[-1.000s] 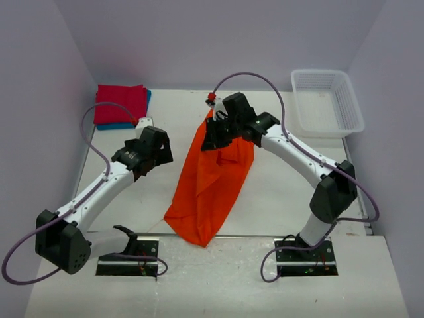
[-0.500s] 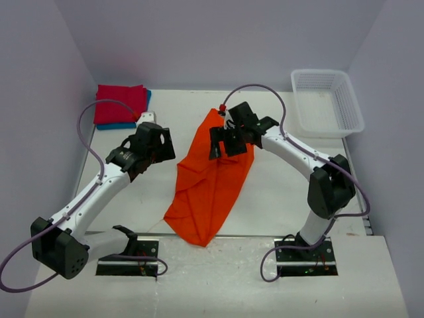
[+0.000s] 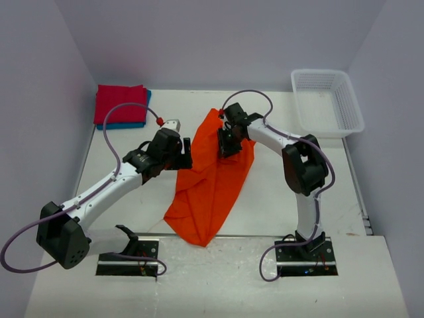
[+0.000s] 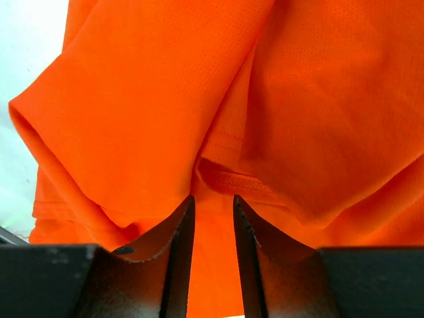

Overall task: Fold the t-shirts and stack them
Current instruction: Flatten out the tshirt

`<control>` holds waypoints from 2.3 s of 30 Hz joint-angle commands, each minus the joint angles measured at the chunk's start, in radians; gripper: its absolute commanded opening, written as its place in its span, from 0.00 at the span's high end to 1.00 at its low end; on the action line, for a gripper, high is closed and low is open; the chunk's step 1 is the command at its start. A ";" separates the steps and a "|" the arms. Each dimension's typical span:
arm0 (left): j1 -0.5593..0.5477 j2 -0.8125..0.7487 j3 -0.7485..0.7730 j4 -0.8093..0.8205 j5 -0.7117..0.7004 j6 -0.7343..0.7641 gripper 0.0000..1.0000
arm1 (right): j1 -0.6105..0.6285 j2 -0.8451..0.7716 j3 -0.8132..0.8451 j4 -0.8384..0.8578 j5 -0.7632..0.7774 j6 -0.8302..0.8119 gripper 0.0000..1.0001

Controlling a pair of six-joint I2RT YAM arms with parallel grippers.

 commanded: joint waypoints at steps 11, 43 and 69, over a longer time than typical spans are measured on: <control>-0.001 -0.024 -0.012 0.041 0.015 0.019 0.20 | -0.027 0.120 0.203 -0.033 -0.022 -0.016 0.58; -0.019 -0.014 -0.036 0.083 0.102 0.052 0.22 | -0.047 -0.149 0.171 -0.118 0.198 -0.048 1.00; -0.386 0.289 0.041 0.130 -0.244 -0.139 0.59 | -0.047 -0.536 0.081 -0.198 0.186 -0.061 1.00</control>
